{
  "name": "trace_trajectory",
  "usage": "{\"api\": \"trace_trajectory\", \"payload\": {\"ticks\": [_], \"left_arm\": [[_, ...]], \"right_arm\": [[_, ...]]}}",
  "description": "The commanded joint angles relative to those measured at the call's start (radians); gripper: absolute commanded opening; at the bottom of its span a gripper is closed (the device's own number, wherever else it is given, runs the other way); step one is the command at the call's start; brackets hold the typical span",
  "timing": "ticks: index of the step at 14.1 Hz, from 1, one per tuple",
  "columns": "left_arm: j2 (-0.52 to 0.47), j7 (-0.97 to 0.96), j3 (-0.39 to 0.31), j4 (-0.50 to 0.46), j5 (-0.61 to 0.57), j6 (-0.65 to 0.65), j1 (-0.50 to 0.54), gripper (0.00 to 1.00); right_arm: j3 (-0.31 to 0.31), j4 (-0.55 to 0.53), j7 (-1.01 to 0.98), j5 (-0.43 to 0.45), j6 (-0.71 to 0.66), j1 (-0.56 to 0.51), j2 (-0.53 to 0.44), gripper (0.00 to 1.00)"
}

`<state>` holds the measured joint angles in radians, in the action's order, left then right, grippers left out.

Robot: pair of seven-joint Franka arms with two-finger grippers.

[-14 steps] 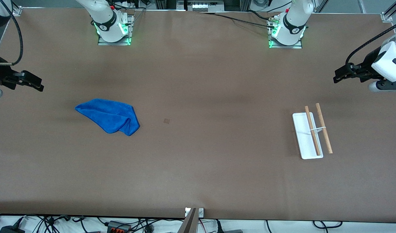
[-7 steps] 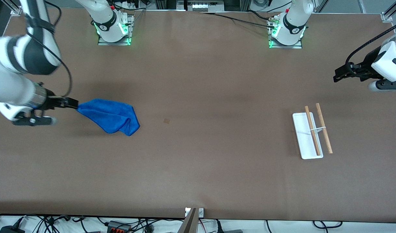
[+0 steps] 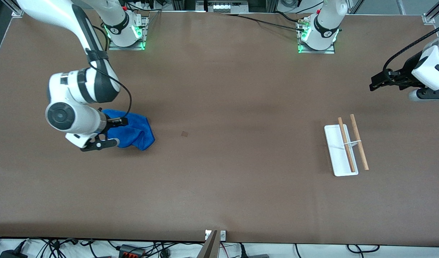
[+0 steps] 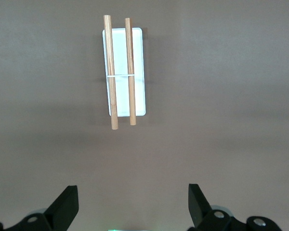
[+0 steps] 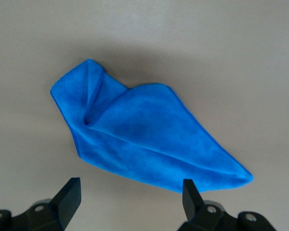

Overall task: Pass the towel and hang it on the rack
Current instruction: 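Lower the right gripper onto the blue towel and close it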

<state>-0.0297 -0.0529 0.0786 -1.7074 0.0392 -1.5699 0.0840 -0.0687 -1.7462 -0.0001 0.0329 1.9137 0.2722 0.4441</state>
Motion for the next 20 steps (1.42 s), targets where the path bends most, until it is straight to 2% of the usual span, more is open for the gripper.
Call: {"api": "trace_trajectory", "payload": {"ticks": [1,6,8,11,15,18,20], "left_arm": [[0.014,0.005,0.004,0.031,-0.018,0.022,-0.001,1.00],[0.014,-0.004,0.007,0.034,-0.018,0.022,-0.004,1.00],[0.014,-0.004,0.007,0.034,-0.018,0.024,-0.006,1.00],[0.014,-0.005,0.007,0.034,-0.016,0.025,-0.006,1.00],[0.014,-0.005,0.009,0.034,-0.016,0.025,-0.007,1.00],[0.014,-0.005,0.009,0.034,-0.016,0.025,-0.007,1.00],[0.014,-0.005,0.009,0.034,-0.016,0.025,-0.007,1.00]], "right_arm": [[-0.006,0.010,0.011,-0.016,0.065,0.028,0.063,0.84],[-0.008,0.016,0.150,-0.016,0.180,0.088,0.145,0.81],[-0.008,0.013,0.158,-0.016,0.183,0.085,0.162,0.77],[-0.006,0.004,0.198,-0.018,0.173,0.087,0.196,0.63],[-0.006,-0.009,0.210,-0.059,0.166,0.088,0.196,0.59],[-0.006,-0.009,0.209,-0.059,0.166,0.087,0.196,0.42],[-0.006,-0.007,0.206,-0.060,0.165,0.088,0.192,0.27]]}}
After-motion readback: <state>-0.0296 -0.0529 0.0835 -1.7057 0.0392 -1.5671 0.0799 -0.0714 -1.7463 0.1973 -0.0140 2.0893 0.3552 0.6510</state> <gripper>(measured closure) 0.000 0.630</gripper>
